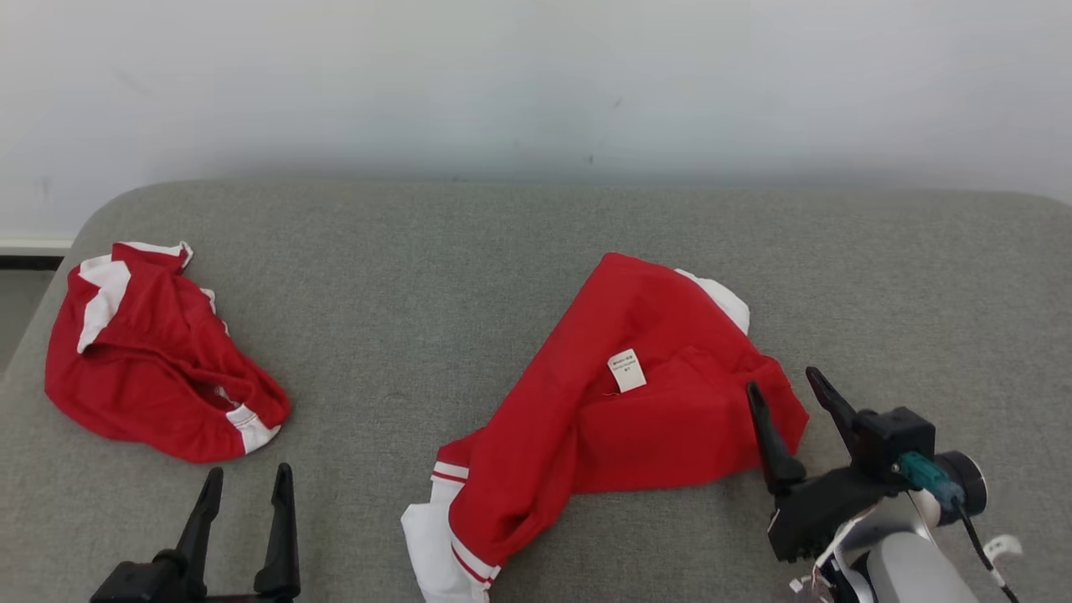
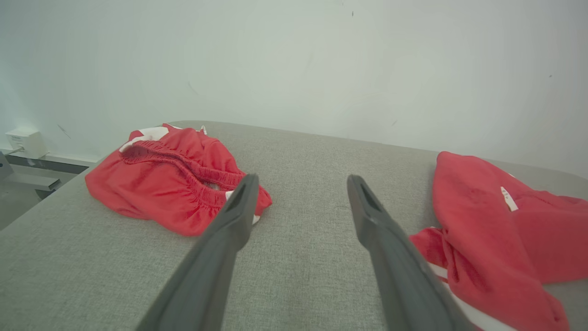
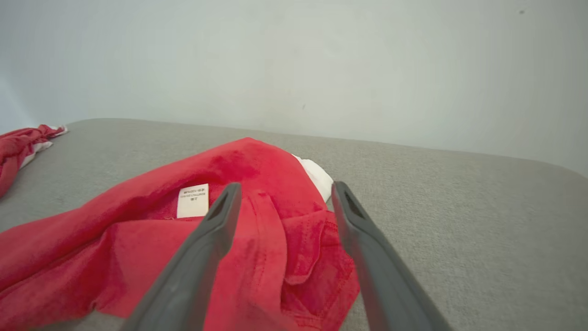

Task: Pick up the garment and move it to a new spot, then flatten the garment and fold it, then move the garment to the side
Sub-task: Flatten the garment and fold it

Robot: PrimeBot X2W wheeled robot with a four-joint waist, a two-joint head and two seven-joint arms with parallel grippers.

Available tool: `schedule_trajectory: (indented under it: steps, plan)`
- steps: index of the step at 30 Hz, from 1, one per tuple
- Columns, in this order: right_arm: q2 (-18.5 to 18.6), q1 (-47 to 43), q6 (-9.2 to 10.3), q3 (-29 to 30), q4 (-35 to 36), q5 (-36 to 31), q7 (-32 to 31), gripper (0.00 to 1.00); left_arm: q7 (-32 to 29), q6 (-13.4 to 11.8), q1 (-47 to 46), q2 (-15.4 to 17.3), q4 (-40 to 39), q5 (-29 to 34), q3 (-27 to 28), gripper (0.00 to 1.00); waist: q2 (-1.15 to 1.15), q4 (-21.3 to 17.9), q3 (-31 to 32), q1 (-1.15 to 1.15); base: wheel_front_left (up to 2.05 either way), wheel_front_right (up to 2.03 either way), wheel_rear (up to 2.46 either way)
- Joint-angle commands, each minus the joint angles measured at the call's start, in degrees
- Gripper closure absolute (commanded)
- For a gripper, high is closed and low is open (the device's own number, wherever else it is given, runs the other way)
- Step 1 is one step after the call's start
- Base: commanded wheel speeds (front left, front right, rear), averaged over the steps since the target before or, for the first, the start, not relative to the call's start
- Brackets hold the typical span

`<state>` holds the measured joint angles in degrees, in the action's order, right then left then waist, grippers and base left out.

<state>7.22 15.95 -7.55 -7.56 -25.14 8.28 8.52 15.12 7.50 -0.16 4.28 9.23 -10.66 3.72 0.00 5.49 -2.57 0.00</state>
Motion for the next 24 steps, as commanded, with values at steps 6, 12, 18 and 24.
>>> schedule_trajectory:
  steps: [6, 12, 18, 24]
  plan:
    - [1.88, 8.79, 0.12, -2.73, -8.7, 0.55, -2.63, 0.0, 0.04, -0.05, -2.19, -0.02, 0.47, -1.54, -1.43, 0.0, 0.0, 4.08, -3.8, 0.0, 0.0, 0.0, 0.0]
    - [3.14, 15.51, 0.13, -5.55, -17.81, 0.72, -6.22, 0.0, 0.04, -0.04, -3.27, -0.32, 1.11, -2.26, -2.56, 0.0, 0.0, 6.74, -5.02, 0.0, 0.0, 0.0, 0.0]
    - [3.12, 19.44, 0.13, -8.28, -24.84, 2.68, -8.46, 0.63, 0.04, -0.04, -3.7, -0.67, 1.52, -2.68, -3.55, 0.0, 0.0, 8.15, -5.68, 0.0, 0.0, 0.0, 0.0]
    - [3.29, 21.13, 0.13, -9.01, -27.35, 4.02, -5.45, 1.0, 0.04, -0.04, -3.56, -0.79, 1.81, -3.09, -2.95, 0.0, 0.0, 7.49, -5.54, 0.0, 0.0, 0.0, 0.0]
